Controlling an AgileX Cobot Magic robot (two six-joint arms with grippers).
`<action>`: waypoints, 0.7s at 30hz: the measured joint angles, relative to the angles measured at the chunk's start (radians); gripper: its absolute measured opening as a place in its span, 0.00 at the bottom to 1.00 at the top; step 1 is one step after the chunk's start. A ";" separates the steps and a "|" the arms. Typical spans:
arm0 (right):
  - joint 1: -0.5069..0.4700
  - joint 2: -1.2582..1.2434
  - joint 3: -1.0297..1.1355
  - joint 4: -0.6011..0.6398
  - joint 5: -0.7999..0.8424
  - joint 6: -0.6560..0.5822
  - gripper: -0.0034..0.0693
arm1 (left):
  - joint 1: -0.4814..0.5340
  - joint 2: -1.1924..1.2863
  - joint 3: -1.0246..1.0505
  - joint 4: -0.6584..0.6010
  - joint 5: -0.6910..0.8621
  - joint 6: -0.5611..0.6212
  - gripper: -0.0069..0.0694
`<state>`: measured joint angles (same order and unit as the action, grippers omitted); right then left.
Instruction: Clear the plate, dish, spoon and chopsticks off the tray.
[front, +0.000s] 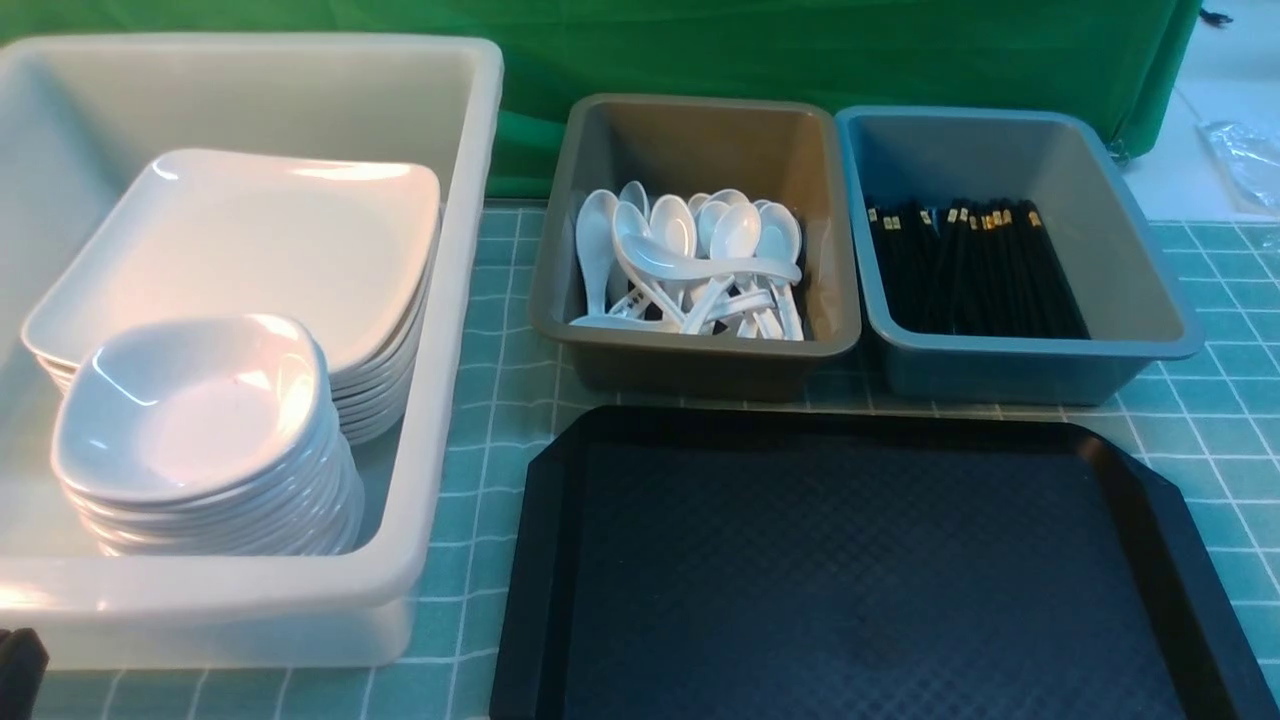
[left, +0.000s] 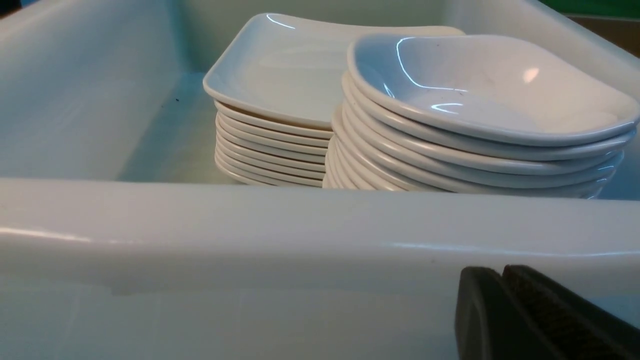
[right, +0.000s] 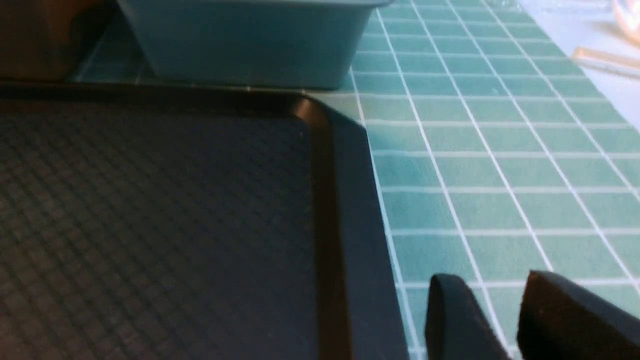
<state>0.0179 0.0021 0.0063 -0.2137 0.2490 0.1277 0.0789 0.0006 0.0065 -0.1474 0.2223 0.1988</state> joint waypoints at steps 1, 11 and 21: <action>0.002 0.000 0.000 0.001 -0.004 -0.002 0.38 | 0.000 0.000 0.000 0.000 0.000 0.000 0.11; 0.014 -0.001 0.000 0.002 -0.010 -0.003 0.38 | 0.000 0.000 0.000 0.000 0.000 0.000 0.11; 0.014 -0.001 0.000 0.002 -0.012 -0.003 0.38 | 0.000 0.000 0.000 0.000 0.000 0.000 0.11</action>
<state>0.0323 0.0013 0.0063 -0.2118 0.2367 0.1246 0.0789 0.0006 0.0065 -0.1474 0.2223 0.1988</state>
